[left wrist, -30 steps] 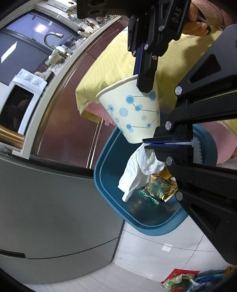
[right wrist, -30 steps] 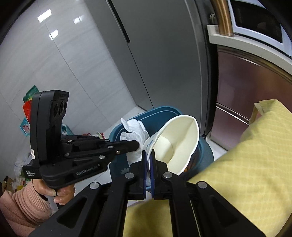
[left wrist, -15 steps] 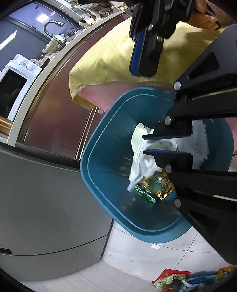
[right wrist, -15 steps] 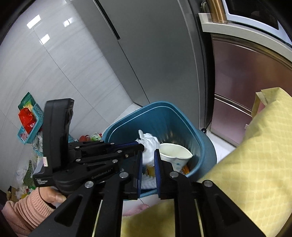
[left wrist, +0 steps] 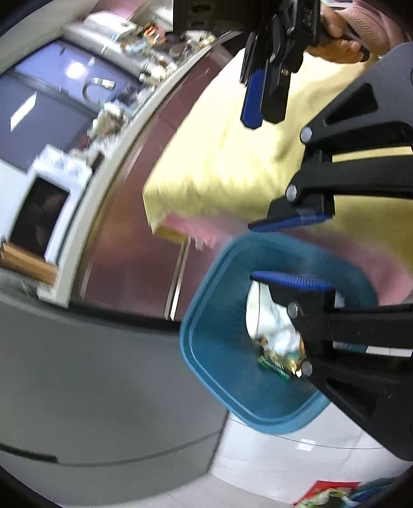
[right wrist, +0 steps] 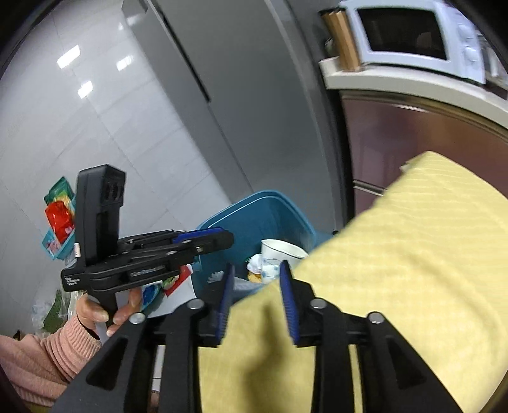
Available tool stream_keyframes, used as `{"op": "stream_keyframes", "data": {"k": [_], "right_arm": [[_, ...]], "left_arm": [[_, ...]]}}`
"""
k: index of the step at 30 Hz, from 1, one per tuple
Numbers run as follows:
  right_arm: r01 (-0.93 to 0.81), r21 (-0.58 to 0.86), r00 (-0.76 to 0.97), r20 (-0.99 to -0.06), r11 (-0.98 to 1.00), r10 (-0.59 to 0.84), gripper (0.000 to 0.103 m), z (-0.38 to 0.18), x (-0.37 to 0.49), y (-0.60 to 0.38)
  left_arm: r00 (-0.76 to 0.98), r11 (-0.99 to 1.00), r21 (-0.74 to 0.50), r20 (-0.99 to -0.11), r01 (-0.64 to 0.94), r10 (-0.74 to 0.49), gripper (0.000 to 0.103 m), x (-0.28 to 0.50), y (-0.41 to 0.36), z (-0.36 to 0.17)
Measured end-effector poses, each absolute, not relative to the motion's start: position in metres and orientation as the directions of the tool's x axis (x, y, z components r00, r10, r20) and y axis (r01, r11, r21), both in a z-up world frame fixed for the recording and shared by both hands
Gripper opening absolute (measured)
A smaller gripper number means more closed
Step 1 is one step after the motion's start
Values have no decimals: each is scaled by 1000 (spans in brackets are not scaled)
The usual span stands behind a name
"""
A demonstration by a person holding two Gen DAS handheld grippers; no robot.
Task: Collect trash
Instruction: 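Move both tools back over the remaining tissue and green wrapper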
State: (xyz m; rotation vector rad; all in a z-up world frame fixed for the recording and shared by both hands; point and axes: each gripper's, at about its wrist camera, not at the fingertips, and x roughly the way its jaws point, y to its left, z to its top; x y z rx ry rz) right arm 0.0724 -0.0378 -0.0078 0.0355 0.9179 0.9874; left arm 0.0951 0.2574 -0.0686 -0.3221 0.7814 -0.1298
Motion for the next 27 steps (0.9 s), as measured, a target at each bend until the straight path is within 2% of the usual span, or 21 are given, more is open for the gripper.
{"op": "stream_keyframes", "data": {"k": [7,13,18,27], "right_arm": [[-626,407,354,-611,665,708,41,6,46,-114],[-494,417,472,-608,763,638,42,1,31,-186],[-412,421,534,-607,808,589,42,-7,21,-225],[-366,418,580,-597,832,555,43,-13,5,-257]], "left_arm": [[713,927,-312,-601,208,-362,40,74,175,-40],[670,900,-283,-602,330,-435,44,68,101,-39],[636,892,-256,-630,372,-446,47,62,54,-47],[607,884,-215,-659,415,-445,47,53,0,-48]]}}
